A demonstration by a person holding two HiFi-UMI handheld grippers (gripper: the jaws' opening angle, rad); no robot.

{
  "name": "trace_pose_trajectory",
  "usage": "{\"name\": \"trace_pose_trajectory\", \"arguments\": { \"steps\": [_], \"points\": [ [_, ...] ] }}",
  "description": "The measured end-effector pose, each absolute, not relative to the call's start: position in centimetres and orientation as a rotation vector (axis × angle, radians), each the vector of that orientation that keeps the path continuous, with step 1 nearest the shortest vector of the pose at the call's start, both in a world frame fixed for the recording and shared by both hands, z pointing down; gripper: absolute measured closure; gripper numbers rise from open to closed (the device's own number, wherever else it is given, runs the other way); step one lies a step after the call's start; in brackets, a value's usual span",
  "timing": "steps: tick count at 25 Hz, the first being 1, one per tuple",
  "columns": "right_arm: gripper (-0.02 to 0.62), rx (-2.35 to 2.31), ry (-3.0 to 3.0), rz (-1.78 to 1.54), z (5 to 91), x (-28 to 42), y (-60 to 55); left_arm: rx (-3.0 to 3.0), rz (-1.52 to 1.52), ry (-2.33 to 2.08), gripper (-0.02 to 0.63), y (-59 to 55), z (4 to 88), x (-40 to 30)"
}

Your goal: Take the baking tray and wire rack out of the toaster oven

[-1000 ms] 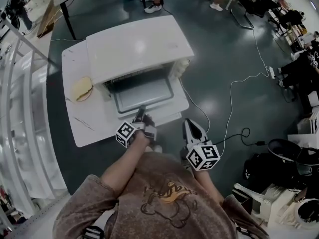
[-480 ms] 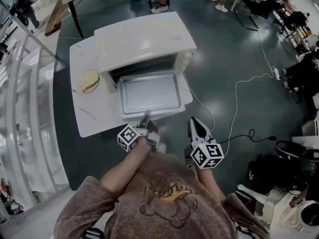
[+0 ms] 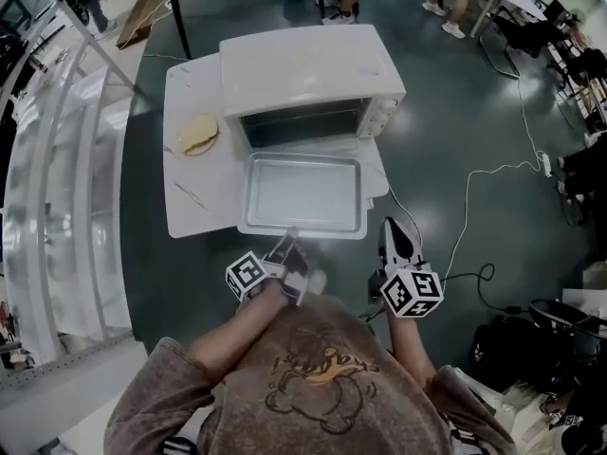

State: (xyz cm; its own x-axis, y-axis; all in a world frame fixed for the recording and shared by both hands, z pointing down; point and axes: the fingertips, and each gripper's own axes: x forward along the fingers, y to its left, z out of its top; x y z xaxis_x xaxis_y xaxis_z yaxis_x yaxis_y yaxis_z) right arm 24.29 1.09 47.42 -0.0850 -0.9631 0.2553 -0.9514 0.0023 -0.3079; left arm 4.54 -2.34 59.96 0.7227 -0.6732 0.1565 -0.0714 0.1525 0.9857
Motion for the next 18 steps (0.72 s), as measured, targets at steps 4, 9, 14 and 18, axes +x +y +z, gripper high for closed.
{"name": "trace_pose_trajectory", "arguments": {
  "steps": [4,9,14,18],
  "points": [
    [0.597,-2.054,2.254,-0.624,47.0,23.0,0.1,1.357,-0.513,-0.716,0.569,-1.1,59.5,1.4],
    [0.597,-1.935,2.376,-0.657,48.0,19.1,-2.5,1.330,-0.593,-0.798,0.569,-0.6,59.0,-3.4],
    [0.597,-1.810,2.492,-0.666,48.4,15.0,-4.6,1.283,-0.674,-0.883,0.568,-0.4,58.8,-8.0],
    [0.597,-1.730,2.550,-0.690,48.8,11.6,-5.5,1.271,-0.703,-0.938,0.569,-0.4,59.1,-11.7]
  ]
}}
